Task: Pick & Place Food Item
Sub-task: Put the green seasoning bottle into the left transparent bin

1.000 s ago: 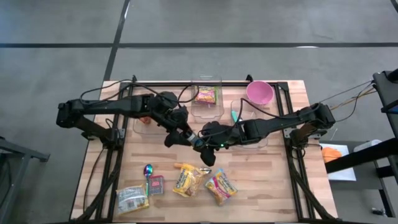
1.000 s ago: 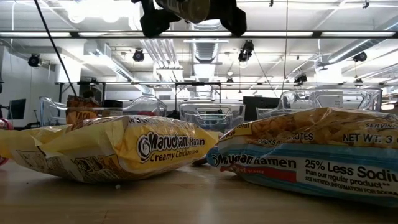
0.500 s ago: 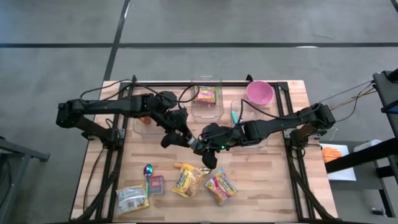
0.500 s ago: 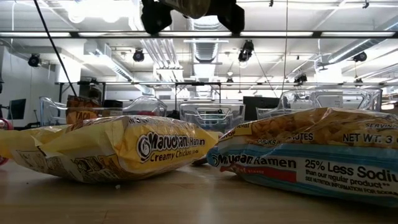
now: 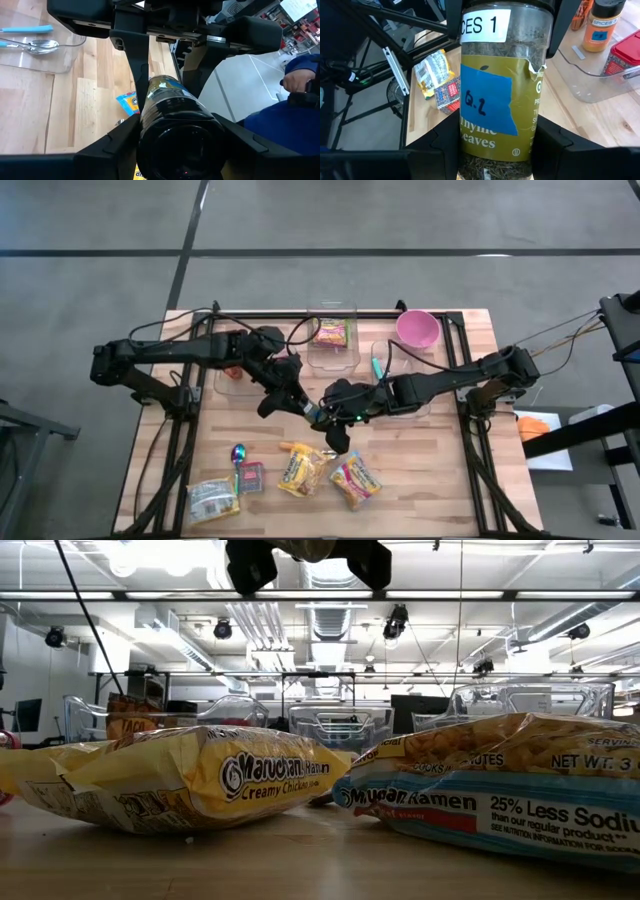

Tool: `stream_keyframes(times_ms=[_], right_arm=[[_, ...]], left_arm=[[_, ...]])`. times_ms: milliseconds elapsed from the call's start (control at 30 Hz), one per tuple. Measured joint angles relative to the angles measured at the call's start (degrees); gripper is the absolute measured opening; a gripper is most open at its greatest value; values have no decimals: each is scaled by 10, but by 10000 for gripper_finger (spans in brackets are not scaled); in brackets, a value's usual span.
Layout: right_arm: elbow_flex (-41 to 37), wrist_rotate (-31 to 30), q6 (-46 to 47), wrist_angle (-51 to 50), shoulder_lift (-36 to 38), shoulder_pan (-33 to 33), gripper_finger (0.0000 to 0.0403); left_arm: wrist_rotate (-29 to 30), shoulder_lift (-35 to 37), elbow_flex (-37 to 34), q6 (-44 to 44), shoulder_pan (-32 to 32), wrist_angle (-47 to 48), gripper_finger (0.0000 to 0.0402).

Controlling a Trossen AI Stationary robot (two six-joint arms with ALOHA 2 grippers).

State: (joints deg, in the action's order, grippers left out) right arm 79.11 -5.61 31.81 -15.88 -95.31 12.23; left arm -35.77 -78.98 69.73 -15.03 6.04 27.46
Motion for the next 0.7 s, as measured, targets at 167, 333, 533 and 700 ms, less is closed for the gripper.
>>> stream_keyframes(times_ms=[167, 333, 533, 700], right_arm=[[0, 1, 0, 2, 0, 0, 164], [0, 2, 3, 2, 0, 0, 164], [0, 3, 9, 5, 0, 2, 164], [0, -1, 11, 5, 0, 2, 180]], left_arm=[[0, 0, 0, -4, 0, -1, 210], [1, 0, 0, -10, 0, -1, 210], [1, 0, 0, -12, 0, 4, 210], [1, 0, 0, -12, 0, 5, 210]])
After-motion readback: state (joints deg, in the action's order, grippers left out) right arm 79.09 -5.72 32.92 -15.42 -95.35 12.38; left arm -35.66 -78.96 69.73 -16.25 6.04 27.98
